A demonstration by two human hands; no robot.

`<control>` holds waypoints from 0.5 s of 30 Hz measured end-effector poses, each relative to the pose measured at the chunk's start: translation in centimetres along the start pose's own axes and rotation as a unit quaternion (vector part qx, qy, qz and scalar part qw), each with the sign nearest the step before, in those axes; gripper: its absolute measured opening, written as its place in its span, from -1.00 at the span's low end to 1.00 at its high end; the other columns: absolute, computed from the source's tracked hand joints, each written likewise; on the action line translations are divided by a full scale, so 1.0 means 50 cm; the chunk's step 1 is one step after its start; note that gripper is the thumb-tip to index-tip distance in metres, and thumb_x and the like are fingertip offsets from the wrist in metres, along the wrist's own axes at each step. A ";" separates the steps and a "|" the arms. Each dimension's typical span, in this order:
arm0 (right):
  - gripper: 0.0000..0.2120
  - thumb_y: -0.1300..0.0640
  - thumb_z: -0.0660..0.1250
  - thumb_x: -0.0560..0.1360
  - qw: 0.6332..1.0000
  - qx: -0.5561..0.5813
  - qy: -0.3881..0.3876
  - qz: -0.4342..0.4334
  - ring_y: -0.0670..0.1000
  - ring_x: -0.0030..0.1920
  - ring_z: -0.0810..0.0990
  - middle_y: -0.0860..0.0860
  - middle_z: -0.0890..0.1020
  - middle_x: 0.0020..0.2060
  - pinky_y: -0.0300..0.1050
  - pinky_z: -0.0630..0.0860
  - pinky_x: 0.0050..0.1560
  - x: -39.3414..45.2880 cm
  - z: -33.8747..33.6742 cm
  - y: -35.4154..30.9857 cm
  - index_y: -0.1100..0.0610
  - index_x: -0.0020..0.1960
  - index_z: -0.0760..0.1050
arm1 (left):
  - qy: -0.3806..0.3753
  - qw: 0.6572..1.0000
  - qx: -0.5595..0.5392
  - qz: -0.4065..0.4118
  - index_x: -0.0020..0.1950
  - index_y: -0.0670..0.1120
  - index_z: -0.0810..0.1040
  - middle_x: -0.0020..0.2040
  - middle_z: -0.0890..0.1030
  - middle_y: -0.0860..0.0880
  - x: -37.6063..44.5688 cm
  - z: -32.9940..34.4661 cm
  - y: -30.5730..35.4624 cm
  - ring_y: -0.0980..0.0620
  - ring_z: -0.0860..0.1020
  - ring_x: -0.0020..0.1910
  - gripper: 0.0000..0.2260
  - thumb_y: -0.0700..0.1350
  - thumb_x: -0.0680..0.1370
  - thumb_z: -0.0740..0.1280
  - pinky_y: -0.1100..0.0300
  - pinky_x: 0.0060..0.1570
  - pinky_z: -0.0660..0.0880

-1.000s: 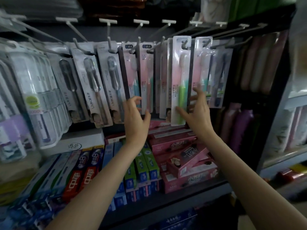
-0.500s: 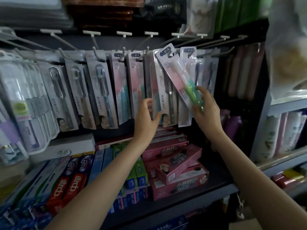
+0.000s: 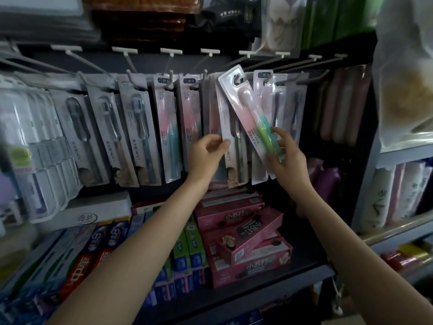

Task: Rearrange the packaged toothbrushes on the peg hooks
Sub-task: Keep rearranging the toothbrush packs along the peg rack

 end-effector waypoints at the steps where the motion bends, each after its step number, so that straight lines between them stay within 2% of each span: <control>1: -0.53 0.37 0.27 0.45 1.000 0.001 0.001 0.002 -0.03 -0.03 0.43 -0.04 0.45 0.00 -0.26 0.30 -0.05 0.000 0.000 -0.002 0.15 0.33 0.36 | 0.000 1.000 0.016 0.011 0.09 -0.16 0.55 -0.17 0.51 0.14 0.007 -0.002 0.008 0.32 0.46 -0.20 -0.80 -0.13 0.50 0.36 0.49 -0.13 0.42; 4: -0.54 0.37 0.28 0.45 1.000 -0.002 0.011 0.002 -0.05 -0.05 0.41 -0.07 0.41 -0.02 -0.26 0.29 -0.07 -0.003 0.000 -0.010 0.15 0.33 0.37 | 0.008 0.996 0.072 0.049 -0.03 -0.17 0.59 -0.22 0.55 0.08 0.022 -0.008 0.028 0.29 0.49 -0.25 -0.88 -0.15 0.49 0.38 0.50 -0.21 0.42; 7: -0.54 0.38 0.25 0.46 1.000 -0.016 0.021 0.000 -0.08 -0.15 0.42 -0.05 0.42 0.01 -0.28 0.26 -0.12 -0.007 -0.001 -0.019 0.15 0.33 0.36 | -0.005 0.997 0.068 0.029 -0.07 -0.18 0.59 -0.25 0.56 0.05 0.029 -0.022 0.032 0.14 0.54 -0.30 -0.91 -0.18 0.48 0.38 0.30 -0.18 0.52; 11: -0.53 0.38 0.25 0.44 0.999 -0.033 0.028 -0.001 -0.04 -0.19 0.43 0.02 0.48 -0.01 -0.21 0.31 -0.12 -0.006 -0.006 -0.017 0.12 0.32 0.36 | -0.016 0.994 0.102 0.032 -0.06 -0.16 0.59 -0.25 0.58 0.06 0.028 -0.078 0.018 0.11 0.57 -0.28 -0.92 -0.19 0.47 0.39 0.20 -0.16 0.57; 15: -0.53 0.34 0.32 0.43 1.000 -0.012 -0.011 0.023 -0.02 -0.13 0.47 -0.04 0.47 -0.05 -0.16 0.40 -0.11 -0.008 -0.001 -0.027 0.13 0.32 0.37 | -0.085 0.976 0.197 0.027 -0.08 -0.14 0.59 -0.19 0.61 -0.04 0.012 -0.131 -0.011 -0.01 0.59 -0.22 -0.90 -0.14 0.45 0.42 0.05 -0.06 0.56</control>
Point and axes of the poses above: each hand's wrist, its own x-axis towards the middle knuckle, its own z-axis out of the palm, y = z × x, the point moved 1 cm from there along x, towards the middle knuckle
